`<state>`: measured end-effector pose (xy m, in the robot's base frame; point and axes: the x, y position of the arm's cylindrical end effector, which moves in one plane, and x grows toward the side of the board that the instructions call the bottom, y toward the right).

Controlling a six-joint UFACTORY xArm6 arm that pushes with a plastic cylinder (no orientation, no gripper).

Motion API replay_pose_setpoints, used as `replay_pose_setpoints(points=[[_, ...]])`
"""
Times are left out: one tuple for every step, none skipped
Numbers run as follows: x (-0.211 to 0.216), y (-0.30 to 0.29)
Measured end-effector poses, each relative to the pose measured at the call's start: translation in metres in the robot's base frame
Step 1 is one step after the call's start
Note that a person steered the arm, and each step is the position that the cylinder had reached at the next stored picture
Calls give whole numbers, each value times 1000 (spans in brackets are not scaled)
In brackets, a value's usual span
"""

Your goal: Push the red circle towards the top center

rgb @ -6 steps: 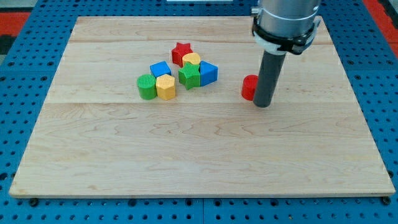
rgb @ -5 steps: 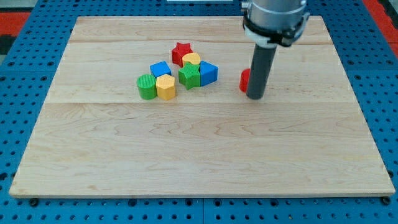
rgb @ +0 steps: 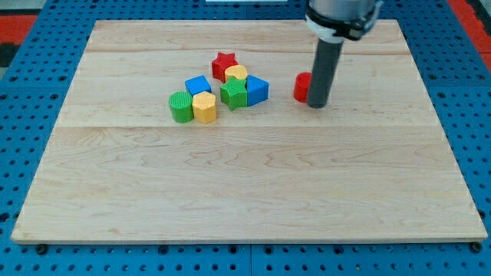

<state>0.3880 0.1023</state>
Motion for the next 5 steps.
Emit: replay_pose_setpoints(points=[[-22,0],[-30,-15],[-37,-54],[-79,-51],[-105,-42]])
